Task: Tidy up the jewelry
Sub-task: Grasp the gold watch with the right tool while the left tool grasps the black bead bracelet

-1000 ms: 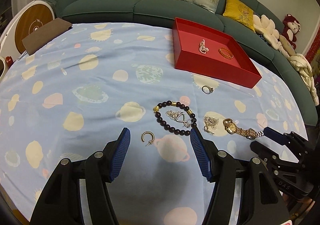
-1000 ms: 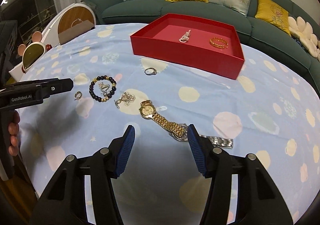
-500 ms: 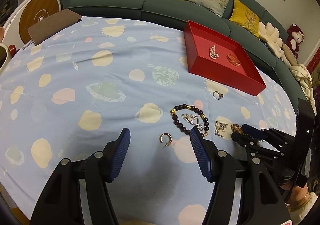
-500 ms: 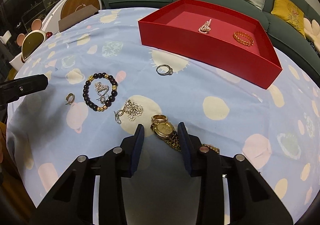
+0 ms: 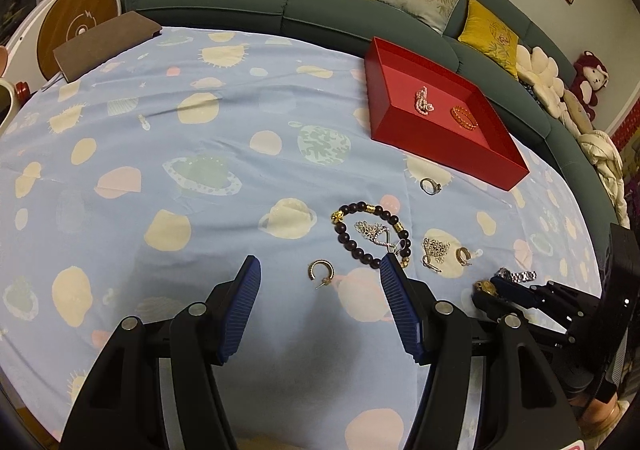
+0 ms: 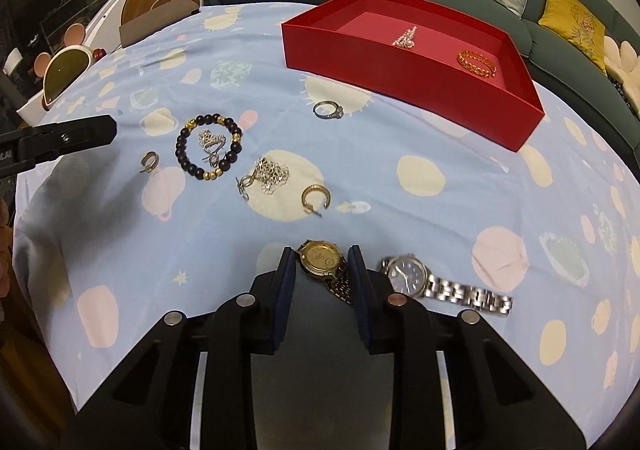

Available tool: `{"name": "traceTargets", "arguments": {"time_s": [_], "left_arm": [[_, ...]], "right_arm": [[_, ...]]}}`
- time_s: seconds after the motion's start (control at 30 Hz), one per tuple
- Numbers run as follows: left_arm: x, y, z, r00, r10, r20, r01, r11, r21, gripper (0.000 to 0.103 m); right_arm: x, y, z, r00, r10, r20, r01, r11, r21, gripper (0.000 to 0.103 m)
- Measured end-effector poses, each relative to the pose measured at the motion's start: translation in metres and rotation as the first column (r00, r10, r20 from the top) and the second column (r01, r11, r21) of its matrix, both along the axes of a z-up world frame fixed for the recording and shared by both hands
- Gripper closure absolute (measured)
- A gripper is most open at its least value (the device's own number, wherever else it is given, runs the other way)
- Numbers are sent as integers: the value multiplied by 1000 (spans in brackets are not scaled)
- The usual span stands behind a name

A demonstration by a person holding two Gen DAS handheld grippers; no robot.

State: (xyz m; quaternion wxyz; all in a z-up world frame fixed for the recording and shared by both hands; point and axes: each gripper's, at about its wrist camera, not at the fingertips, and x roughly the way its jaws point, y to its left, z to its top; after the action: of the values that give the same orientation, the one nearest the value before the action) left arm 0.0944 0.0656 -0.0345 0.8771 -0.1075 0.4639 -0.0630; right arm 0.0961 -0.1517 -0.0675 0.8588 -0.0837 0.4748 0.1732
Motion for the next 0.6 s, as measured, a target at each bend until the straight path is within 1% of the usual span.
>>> {"name": "traceTargets", "arguments": {"time_s": [0.23, 0.37, 0.47, 0.6], "left_arm": [[4, -21, -12, 999, -48, -15, 48, 998, 38, 43], [8, -32, -19, 998, -66, -10, 66, 996, 61, 43], [14, -38, -25, 998, -68, -7, 69, 995, 78, 43], [25, -42, -31, 998, -68, -1, 67, 994, 84, 43]], "right_arm": [[-28, -14, -1, 998, -32, -50, 35, 998, 46, 77], [-41, -18, 1, 997, -39, -74, 44, 996, 77, 77], [-49, -24, 4, 996, -50, -75, 57, 994, 96, 77], [-53, -31, 8, 996, -62, -70, 69, 991, 112, 77]]}}
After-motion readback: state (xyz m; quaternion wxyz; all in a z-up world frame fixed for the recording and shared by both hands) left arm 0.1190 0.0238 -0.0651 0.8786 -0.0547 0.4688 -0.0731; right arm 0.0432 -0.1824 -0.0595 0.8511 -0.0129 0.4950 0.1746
